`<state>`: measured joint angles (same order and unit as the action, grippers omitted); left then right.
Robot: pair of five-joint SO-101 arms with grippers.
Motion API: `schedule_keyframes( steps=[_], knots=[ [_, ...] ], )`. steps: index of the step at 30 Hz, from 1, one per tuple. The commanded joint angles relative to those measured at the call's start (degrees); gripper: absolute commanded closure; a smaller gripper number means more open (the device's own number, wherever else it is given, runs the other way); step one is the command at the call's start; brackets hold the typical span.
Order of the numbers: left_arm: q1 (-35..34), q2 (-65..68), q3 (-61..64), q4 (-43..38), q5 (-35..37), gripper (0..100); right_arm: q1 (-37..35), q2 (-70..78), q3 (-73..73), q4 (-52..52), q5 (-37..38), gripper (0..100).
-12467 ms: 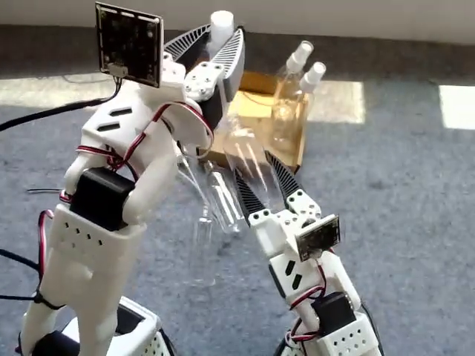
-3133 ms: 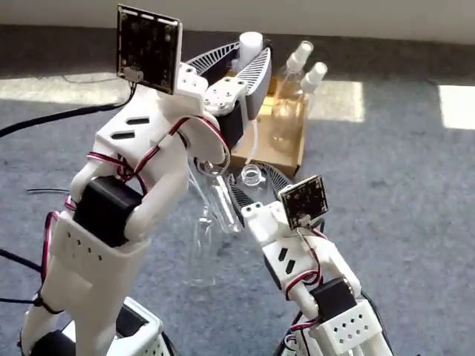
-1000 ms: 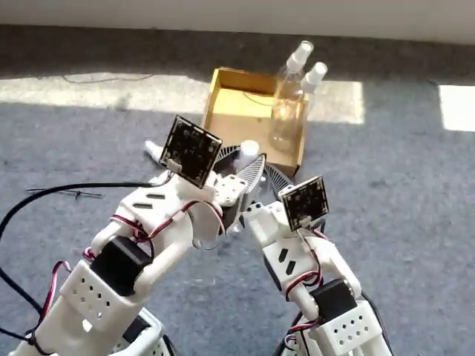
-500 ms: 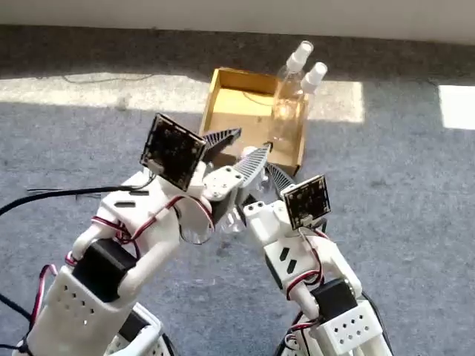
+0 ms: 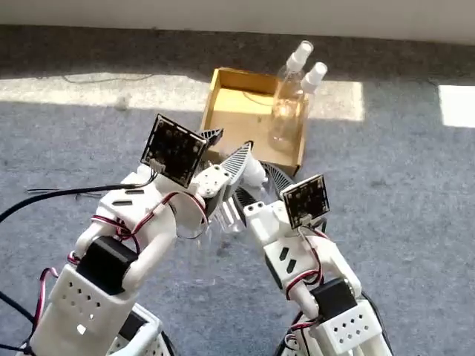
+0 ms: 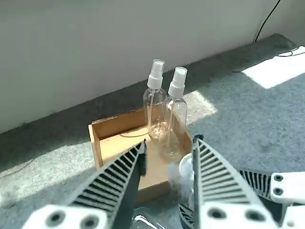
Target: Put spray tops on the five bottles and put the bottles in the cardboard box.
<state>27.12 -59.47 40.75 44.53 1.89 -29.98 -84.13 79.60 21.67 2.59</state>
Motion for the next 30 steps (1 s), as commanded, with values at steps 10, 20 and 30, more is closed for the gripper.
schedule_keyframes(
  steps=[10,20,30],
  knots=[
    [-0.92,-0.31,-12.97,1.58,-1.41,84,0.92,-0.92,-1.1,-1.27,0.35,99.5],
    [-20.62,-0.66,-10.68,13.36,-1.05,84,12.62,1.1,-9.45,-15.52,3.43,99.5],
    [-29.32,-0.75,9.98,10.02,-1.05,84,16.57,33.1,-16.13,-39.25,3.43,99.5]
  ],
)
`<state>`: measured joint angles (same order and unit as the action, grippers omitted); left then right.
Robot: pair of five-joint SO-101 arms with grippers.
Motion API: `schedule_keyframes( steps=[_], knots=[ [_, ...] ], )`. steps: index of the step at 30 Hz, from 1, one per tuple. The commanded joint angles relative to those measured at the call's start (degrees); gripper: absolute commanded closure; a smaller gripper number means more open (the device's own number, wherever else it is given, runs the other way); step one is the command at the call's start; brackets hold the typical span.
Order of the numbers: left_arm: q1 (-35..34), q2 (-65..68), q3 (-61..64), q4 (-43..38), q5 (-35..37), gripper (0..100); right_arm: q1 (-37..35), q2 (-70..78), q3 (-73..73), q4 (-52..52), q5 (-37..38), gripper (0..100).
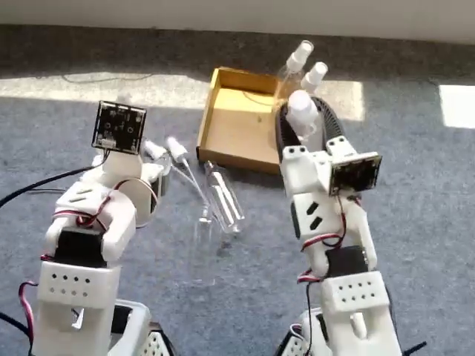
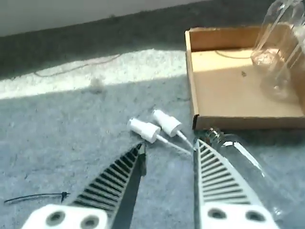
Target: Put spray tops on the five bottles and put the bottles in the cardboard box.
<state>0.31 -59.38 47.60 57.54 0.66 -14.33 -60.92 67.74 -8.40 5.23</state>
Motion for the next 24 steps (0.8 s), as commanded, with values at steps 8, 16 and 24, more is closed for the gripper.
schedule_keyframes(
  steps=[8,16,24],
  knots=[
    [-4.35,-0.84,16.75,-15.47,-0.09,84,1.1,32.31,-4.26,-30.02,-2.9,99.5],
    [-4.18,-0.84,17.63,-16.35,-0.09,84,5.05,43.47,-10.86,-33.1,-17.05,99.5],
    [-4.18,-0.84,17.71,-16.35,-0.09,84,4.79,51.03,-13.93,-33.1,-16.88,99.5]
  ],
)
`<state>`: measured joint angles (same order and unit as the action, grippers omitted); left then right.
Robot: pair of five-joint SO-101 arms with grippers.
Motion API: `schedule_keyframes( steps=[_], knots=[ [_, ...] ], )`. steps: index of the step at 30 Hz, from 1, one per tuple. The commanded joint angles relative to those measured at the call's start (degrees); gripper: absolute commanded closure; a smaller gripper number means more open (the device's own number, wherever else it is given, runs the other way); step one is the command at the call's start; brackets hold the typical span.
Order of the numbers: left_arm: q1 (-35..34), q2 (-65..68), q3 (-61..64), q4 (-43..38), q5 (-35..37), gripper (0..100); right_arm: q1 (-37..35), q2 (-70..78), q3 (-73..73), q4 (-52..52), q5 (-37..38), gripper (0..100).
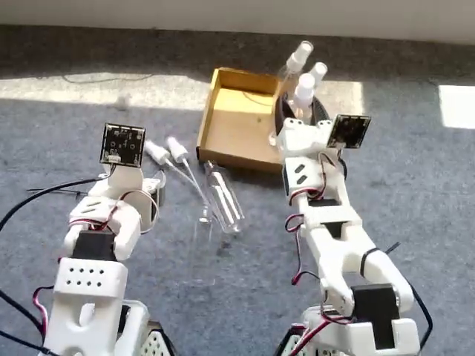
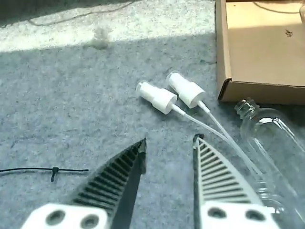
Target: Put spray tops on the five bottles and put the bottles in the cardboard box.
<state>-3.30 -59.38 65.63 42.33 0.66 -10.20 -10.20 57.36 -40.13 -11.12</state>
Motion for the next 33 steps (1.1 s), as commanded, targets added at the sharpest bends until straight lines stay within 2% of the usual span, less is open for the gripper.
schedule_keyframes(
  steps=[1,7,25,30,33],
  knots=[
    [-0.57,-0.84,-0.31,-1.14,-0.09,84,0.66,0.75,-3.56,-1.36,-0.53,99.5],
    [-0.57,-0.84,-0.31,-1.14,-0.09,84,0.66,3.38,-3.56,-1.54,4.57,99.5],
    [-0.57,-0.84,-0.31,-1.14,-0.09,84,0.66,7.34,-3.65,-1.54,5.19,99.1],
    [-0.66,-0.84,-0.31,-1.14,-0.09,84,0.57,7.52,-3.65,-1.45,5.19,91.0],
    [-0.66,-0.84,-0.31,-1.14,-0.09,84,0.04,7.52,-3.65,-1.45,5.19,89.6]
  ],
)
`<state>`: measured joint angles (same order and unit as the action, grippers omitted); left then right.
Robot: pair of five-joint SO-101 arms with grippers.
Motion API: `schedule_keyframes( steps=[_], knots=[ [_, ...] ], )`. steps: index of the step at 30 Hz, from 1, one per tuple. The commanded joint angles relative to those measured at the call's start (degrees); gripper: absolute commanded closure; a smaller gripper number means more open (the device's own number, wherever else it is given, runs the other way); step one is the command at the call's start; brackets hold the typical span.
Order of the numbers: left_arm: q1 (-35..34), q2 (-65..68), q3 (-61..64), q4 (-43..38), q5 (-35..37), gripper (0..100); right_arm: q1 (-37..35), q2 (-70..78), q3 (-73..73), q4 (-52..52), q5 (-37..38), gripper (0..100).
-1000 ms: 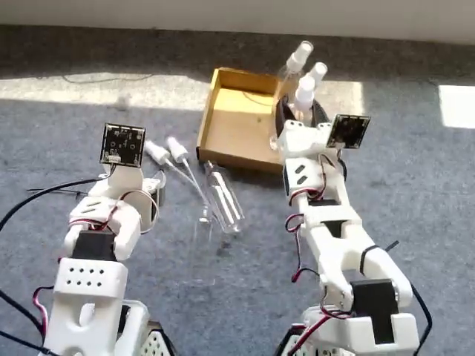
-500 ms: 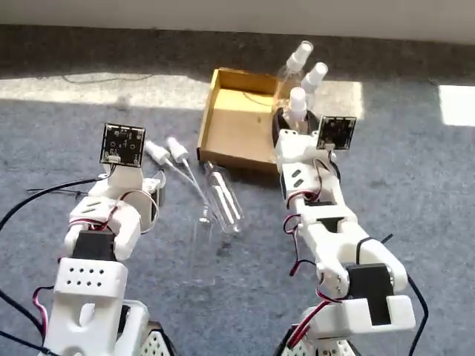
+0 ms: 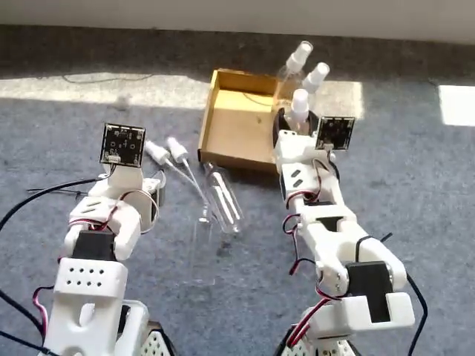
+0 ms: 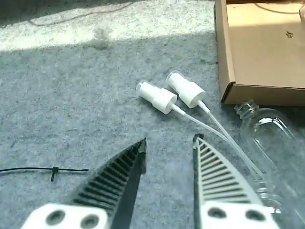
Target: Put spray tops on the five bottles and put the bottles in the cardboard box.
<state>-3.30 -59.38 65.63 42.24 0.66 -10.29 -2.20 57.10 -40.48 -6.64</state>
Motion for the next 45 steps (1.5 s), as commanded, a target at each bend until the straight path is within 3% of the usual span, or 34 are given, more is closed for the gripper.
schedule_keyframes(
  steps=[1,4,8,37,45],
  knots=[
    [-0.66,-0.84,-0.31,-1.05,-0.09,84,0.04,-0.48,-3.38,-1.1,0.7,89.6],
    [-0.75,-0.84,-0.31,-1.05,-0.09,84,-0.75,-0.66,-3.38,-0.84,1.85,89.2],
    [-0.75,-0.84,-0.31,-1.05,-0.09,84,-2.15,-0.48,-3.38,-0.84,9.23,89.2],
    [-0.75,-0.84,-0.31,-1.05,-0.09,84,-2.15,-0.75,-3.38,-0.84,9.41,89.0],
    [-0.75,-0.84,-0.31,-1.05,-0.09,84,-2.15,-0.75,-3.3,-0.75,9.76,78.8]
  ],
)
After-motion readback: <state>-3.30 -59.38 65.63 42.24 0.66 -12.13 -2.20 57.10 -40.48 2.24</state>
